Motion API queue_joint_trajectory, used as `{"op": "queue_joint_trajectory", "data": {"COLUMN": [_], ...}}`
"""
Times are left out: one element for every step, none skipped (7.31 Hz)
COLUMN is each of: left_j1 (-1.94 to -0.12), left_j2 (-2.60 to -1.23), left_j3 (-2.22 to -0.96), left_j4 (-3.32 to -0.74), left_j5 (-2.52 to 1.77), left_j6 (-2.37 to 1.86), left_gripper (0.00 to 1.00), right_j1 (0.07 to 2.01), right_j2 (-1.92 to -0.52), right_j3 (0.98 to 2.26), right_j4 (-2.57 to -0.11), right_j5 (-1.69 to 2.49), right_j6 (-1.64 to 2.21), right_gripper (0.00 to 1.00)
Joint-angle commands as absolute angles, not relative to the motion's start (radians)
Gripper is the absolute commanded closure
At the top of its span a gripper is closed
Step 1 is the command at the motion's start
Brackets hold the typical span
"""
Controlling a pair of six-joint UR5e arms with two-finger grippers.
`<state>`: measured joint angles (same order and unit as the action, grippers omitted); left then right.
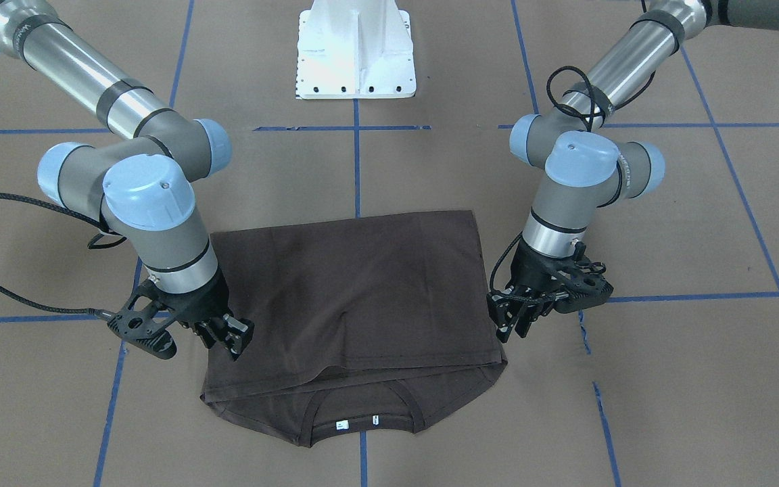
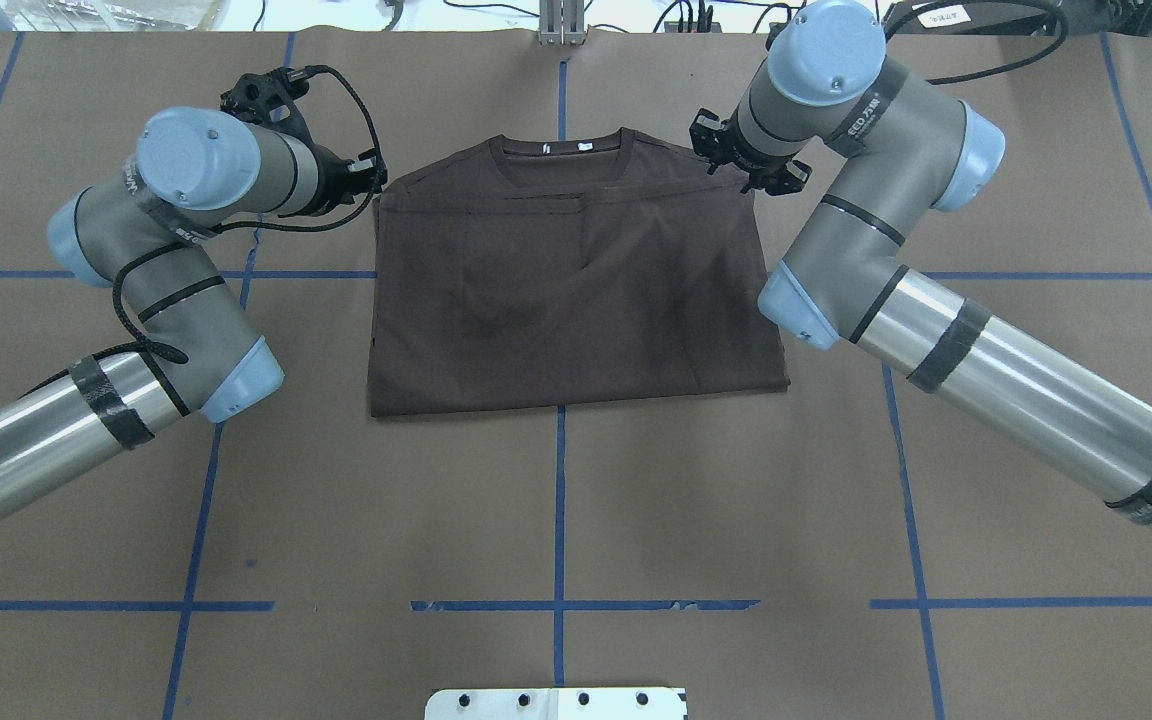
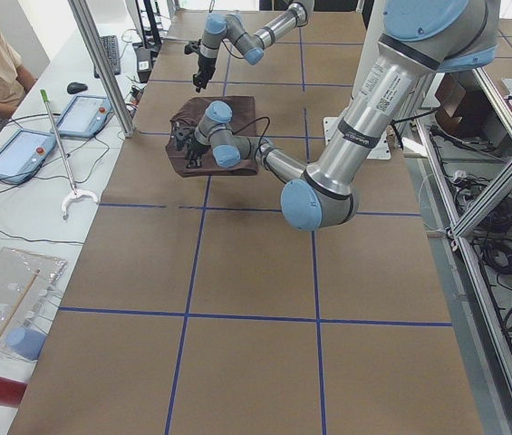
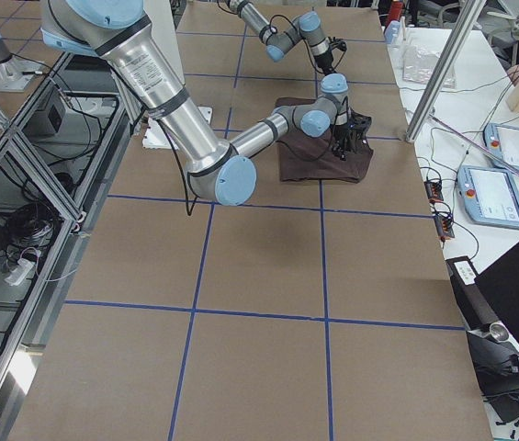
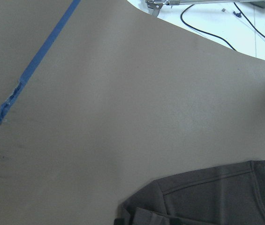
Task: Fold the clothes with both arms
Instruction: 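Release the hem with both grippers and raise them, then move the right gripper to the folded shirt's corner nearest it and grasp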
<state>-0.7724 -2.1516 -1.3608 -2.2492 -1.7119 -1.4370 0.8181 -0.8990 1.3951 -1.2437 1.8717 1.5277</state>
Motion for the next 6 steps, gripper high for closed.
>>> {"op": "queue_joint_trajectory", "data": {"left_j1": [-0.773, -0.772, -0.772, -0.767, -0.765, -0.765], "left_j2": [-2.125, -2.118, -2.118, -2.117, -2.117, -2.115], "left_j3": [-1.400, -1.402, -1.401, -1.401, -1.399, -1.399], "left_j4": [-2.255, -2.255, -2.255, -2.255, -2.255, -2.255], "left_j5": [-1.736, -1.736, -1.736, -1.736, -1.735, -1.735], "left_j6": [-1.454, -1.454, -1.451, -1.450, -1.450, -1.448], "left_gripper": [0.55, 0.55, 0.55, 0.55, 0.55, 0.55], "right_j1": [0.770, 0.726, 0.689, 0.652, 0.631, 0.612], "right_j2": [-1.114, -1.197, -1.231, -1.259, -1.259, -1.261], "right_j3": [1.642, 1.713, 1.750, 1.752, 1.749, 1.737], "right_j4": [-1.253, -1.246, -1.244, -1.241, -1.241, -1.241], "right_j5": [1.908, 1.899, 1.901, 1.885, 1.872, 1.838], "right_j6": [1.627, 1.673, 1.695, 1.735, 1.741, 1.740], "right_gripper": [0.28, 0.27, 0.25, 0.25, 0.25, 0.26]}}
